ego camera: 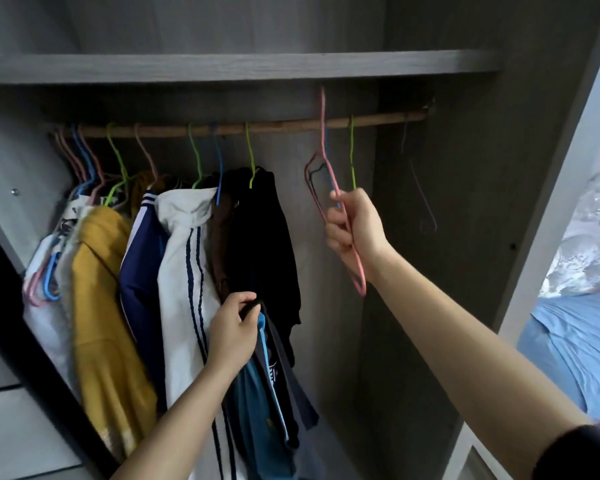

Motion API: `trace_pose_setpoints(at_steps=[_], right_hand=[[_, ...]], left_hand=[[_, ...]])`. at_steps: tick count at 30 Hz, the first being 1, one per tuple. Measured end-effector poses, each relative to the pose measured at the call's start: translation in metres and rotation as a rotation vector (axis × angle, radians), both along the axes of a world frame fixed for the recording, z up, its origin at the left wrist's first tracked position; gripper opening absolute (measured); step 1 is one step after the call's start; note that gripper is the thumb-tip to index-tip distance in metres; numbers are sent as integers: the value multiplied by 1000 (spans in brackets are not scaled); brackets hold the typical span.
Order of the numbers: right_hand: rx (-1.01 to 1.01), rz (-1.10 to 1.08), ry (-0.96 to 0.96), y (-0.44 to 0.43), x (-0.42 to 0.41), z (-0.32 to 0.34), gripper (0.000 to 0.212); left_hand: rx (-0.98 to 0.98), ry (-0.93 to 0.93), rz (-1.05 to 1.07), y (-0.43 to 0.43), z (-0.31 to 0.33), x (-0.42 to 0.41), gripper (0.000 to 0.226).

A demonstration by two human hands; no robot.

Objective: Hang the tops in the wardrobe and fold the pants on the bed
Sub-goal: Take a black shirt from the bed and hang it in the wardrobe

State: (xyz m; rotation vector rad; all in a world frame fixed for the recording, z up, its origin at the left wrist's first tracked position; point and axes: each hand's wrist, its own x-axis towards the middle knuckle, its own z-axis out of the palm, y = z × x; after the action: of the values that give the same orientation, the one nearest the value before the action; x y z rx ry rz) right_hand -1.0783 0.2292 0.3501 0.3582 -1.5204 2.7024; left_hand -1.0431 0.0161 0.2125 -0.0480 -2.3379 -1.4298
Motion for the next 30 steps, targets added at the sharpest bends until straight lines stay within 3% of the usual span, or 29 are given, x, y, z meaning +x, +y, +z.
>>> trace_pose_setpoints(at_steps=[3,5,7,9,13,17,20,30], right_hand=[[308,-65,101,13,26,-62,16],[503,-28,46,23,34,-94,3],[722,-81,3,35,39,-116,31],[838,-141,-10,43,48,-131,38],[933,-97,18,69,77,-145,24],[882,105,-35,100,116,-137,24],[939,141,-32,114,128,-127,24],[996,119,17,117,135,-113,27]], left_hand=[[89,-4,13,0,1,-2,15],[76,-2,36,4,2,-3,15],[43,-9,53,10,4,-4,14],[5,0,48,13,5,-5,13],[-183,105,46,14,5,-9,22],[-328,148,103,16,-1,-9,26],[-424,191,71,24,-5,-8,24],[-509,102,94,40,-10,-6,28]])
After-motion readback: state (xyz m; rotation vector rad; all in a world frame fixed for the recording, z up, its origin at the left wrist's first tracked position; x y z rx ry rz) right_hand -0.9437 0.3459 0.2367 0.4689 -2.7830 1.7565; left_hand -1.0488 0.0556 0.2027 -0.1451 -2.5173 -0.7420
